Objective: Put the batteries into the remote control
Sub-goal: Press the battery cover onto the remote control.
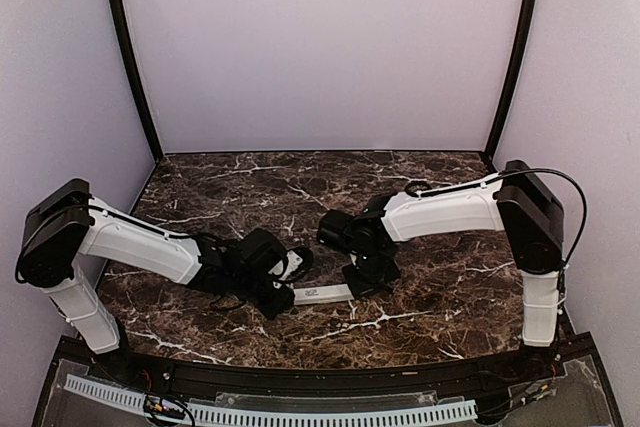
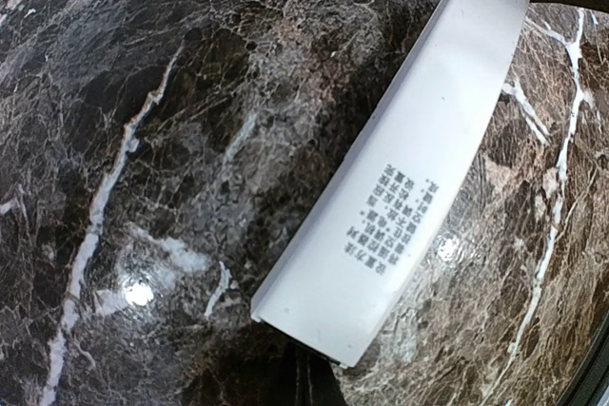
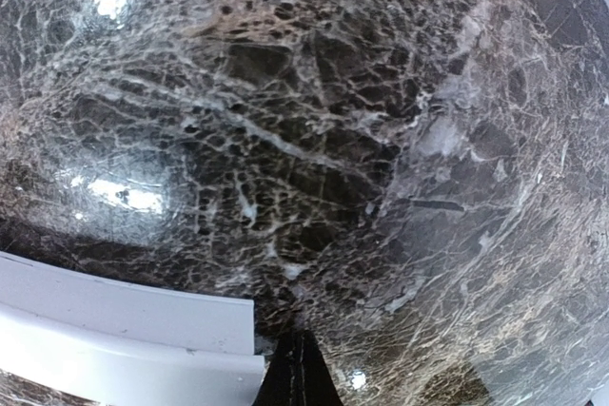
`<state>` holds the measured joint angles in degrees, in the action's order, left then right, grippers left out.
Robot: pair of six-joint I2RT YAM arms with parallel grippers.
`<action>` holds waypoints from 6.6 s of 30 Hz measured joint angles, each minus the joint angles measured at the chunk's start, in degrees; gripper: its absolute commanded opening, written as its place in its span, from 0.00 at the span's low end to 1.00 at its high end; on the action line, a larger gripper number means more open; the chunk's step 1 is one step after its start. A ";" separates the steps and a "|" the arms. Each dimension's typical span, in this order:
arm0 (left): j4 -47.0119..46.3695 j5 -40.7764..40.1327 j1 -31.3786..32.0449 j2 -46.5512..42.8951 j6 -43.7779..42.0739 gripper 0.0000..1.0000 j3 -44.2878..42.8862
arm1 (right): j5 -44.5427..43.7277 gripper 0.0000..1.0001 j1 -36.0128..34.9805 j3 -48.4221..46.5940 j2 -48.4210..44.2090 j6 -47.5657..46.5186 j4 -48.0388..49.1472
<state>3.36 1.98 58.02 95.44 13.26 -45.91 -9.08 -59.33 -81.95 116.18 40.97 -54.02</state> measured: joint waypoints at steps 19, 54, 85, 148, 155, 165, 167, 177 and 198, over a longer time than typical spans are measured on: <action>-1.42 -1.01 0.00 -0.96 0.00 0.00 1.57 | -1.11 0.00 -0.57 0.09 0.28 0.02 0.46; -1.51 -3.39 0.00 -1.81 -1.22 0.00 2.56 | -1.22 0.00 0.00 2.19 -1.01 -1.36 6.27; -1.99 -7.50 0.00 -1.81 -1.25 0.00 2.58 | 8.94 0.00 2.12 6.08 -11.10 -12.92 13.33; -1.97 -8.33 0.00 -2.73 -1.81 0.00 2.58 | 14.05 0.00 1.75 7.78 -7.91 -14.36 18.53; -1.99 -9.29 0.00 -4.63 -2.08 0.00 2.58 | 13.99 0.02 1.73 6.67 -7.98 -17.18 16.96; -1.51 -13.22 -0.31 -10.16 -1.46 0.03 4.00 | 17.27 0.50 -0.76 0.87 -8.17 -33.18 17.66; -1.07 -13.79 -0.44 -11.80 -0.85 0.05 4.98 | 17.86 0.55 -0.61 0.72 -8.17 -36.65 18.29; -3.58 -20.31 -3.82 -22.23 4.50 0.13 11.85 | 23.96 0.20 -1.57 -4.11 -5.81 -52.89 19.34; -5.53 -26.51 -4.79 -22.80 11.13 0.21 16.41 | 31.34 0.00 -2.12 -5.03 2.34 -42.36 24.85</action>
<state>-2.17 -24.53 53.23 72.64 24.38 -29.50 22.26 -61.45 -86.98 118.52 -1.39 -29.17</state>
